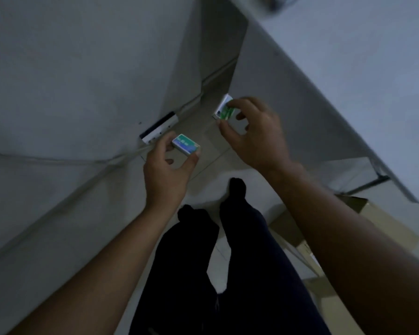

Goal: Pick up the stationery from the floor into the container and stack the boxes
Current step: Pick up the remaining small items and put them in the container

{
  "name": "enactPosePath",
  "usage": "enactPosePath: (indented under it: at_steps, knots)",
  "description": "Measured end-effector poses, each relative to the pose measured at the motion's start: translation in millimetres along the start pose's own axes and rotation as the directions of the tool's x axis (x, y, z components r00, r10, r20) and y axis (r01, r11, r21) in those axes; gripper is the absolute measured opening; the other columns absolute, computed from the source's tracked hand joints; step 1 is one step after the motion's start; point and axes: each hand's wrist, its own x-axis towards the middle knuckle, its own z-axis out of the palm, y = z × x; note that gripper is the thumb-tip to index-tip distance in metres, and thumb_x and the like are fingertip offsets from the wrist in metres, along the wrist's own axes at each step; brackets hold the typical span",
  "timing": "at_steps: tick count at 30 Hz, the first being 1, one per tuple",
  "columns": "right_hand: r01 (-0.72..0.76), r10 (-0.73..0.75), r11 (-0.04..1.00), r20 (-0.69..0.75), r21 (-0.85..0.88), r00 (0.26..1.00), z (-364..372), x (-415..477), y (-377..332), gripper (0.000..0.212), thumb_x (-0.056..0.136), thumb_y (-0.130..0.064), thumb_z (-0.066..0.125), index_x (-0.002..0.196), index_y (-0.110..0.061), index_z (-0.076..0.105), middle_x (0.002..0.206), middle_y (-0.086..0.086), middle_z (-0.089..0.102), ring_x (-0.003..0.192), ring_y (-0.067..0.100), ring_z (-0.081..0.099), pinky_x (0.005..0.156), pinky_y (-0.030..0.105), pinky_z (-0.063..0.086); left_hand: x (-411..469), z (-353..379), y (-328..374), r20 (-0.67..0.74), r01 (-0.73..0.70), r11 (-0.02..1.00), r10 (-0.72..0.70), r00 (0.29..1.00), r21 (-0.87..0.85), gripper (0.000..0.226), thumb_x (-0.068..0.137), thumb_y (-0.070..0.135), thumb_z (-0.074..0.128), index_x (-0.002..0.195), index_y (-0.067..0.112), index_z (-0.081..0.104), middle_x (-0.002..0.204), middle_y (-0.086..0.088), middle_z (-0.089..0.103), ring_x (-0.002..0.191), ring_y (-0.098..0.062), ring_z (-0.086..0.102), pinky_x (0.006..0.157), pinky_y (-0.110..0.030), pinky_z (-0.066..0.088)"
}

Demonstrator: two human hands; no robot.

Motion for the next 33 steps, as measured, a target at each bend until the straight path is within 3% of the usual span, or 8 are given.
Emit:
enactPosePath:
  at_steps: [4,9,12,16,21,28,33]
  knots:
    - [-0.04,0.041,0.999,-0.043,0.025,0.998,-49,-11,-33,0.036,0.085,-0.035,0.064,0.115,-0.013,0.062,0.12,0.005,0.058,0.096,0.014,0.059,0.076,0.033,0.052,-11,-25,57,-0.026,-0.11,0.994,0.111,0.994,0.018,0.05,0.073,0.047,0.075,0.116,0.025,0.061,0.109,0.012,0.063,0.102,-0.005,0.058,0.082,-0.005,0.043]
    - [-0.023,0.024,1.0,-0.079,0.013,0.997,-86,-7,-47,0.035,0.084,-0.031,0.067,0.113,-0.013,0.064,0.119,0.006,0.059,0.096,0.018,0.061,0.078,0.034,0.051,2,-33,112,-0.013,-0.227,0.974,0.227,0.974,0.006,0.053,0.072,0.053,0.072,0.115,0.023,0.063,0.111,0.007,0.065,0.099,-0.015,0.063,0.087,-0.035,0.054]
    - [-0.023,0.024,1.0,-0.132,0.004,0.991,-107,16,-40,0.034,0.083,-0.029,0.068,0.112,-0.013,0.064,0.118,0.005,0.06,0.097,0.019,0.061,0.081,0.033,0.052,29,-27,141,0.002,-0.316,0.948,0.316,0.949,0.034,0.051,0.075,0.052,0.07,0.114,0.02,0.064,0.112,0.007,0.064,0.1,-0.015,0.062,0.087,-0.039,0.053]
    - [-0.06,0.058,0.998,-0.111,-0.011,0.992,-129,58,-13,0.03,0.084,-0.031,0.067,0.111,-0.018,0.066,0.12,0.002,0.061,0.103,0.022,0.059,0.087,0.035,0.049,73,-2,176,0.051,-0.409,0.91,0.406,0.912,0.063,0.043,0.076,0.034,0.076,0.108,0.009,0.066,0.11,0.002,0.057,0.099,-0.009,0.059,0.086,-0.031,0.053]
    - [-0.094,0.091,0.994,-0.058,-0.051,0.994,-155,140,27,0.028,0.085,-0.042,0.065,0.108,-0.026,0.064,0.12,-0.003,0.062,0.104,0.018,0.055,0.084,0.027,0.045,131,40,216,0.117,-0.417,0.903,0.406,0.906,0.1,0.045,0.075,0.034,0.077,0.111,0.009,0.065,0.111,0.005,0.055,0.097,-0.008,0.058,0.083,-0.007,0.044]
    - [-0.148,0.15,0.98,0.002,-0.134,0.989,-163,233,73,0.038,0.083,-0.047,0.065,0.108,-0.019,0.065,0.112,0.002,0.065,0.102,0.022,0.048,0.075,0.029,0.04,190,77,243,0.154,-0.384,0.918,0.367,0.918,0.101,0.04,0.077,0.031,0.076,0.11,0.012,0.065,0.112,0.007,0.057,0.103,-0.001,0.054,0.086,-0.001,0.038]
    - [-0.196,0.206,0.961,0.034,-0.196,0.978,-144,263,85,0.041,0.082,-0.052,0.061,0.109,-0.02,0.063,0.115,0.001,0.062,0.104,0.023,0.045,0.082,0.037,0.044,220,92,254,0.228,-0.377,0.921,0.347,0.91,0.102,0.039,0.076,0.022,0.078,0.111,0.009,0.065,0.117,0.003,0.058,0.102,-0.001,0.055,0.08,-0.004,0.044]
